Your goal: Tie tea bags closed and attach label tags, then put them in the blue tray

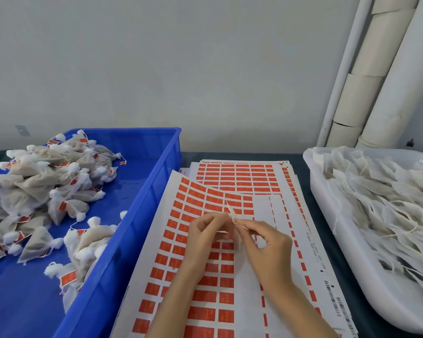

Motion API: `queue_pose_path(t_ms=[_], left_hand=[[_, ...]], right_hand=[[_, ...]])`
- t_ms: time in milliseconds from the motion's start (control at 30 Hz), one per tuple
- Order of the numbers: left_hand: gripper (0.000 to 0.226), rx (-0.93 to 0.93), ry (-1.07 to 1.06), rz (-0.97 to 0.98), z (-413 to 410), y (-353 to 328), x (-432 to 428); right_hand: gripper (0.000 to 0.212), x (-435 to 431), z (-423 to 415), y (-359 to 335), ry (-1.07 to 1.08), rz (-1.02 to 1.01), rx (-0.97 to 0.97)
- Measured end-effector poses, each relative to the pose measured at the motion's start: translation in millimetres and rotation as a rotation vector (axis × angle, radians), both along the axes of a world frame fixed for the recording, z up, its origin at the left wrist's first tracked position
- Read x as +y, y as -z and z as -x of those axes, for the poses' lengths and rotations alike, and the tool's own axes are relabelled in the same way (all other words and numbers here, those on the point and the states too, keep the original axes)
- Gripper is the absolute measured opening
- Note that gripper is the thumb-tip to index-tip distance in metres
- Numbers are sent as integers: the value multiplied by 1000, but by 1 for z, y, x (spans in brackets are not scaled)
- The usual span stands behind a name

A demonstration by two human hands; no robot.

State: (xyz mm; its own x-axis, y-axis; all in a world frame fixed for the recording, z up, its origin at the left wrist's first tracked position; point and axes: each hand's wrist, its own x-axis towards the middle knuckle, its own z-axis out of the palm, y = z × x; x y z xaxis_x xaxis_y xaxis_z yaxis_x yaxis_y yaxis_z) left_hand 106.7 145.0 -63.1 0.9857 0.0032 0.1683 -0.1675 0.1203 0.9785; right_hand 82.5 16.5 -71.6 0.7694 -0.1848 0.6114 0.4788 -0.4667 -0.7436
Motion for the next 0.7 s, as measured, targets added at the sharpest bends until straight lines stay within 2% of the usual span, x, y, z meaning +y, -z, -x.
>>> queue_pose_path(t_ms=[100, 200, 267, 367, 567, 700], left_hand=[[32, -36, -71, -55, 0, -3, -1], [49, -44, 6, -112, 1, -5, 1], [38, -35, 67, -159, 3, -4, 1], [7, -36, 74, -197, 4, -4, 2], [1, 12, -86, -218, -2, 2, 4], [4, -21, -74, -227, -4, 3, 6]], right_hand=[[16, 1, -1, -7, -139, -204, 161], [17, -1, -2, -10, -270, -322, 253], [15, -1, -1, -9, -287, -338, 284], [14, -3, -2, -5, -220, -291, 281], [10, -15, -10, 2, -70, -236, 362], [23, -12, -9, -2, -147, -206, 378]])
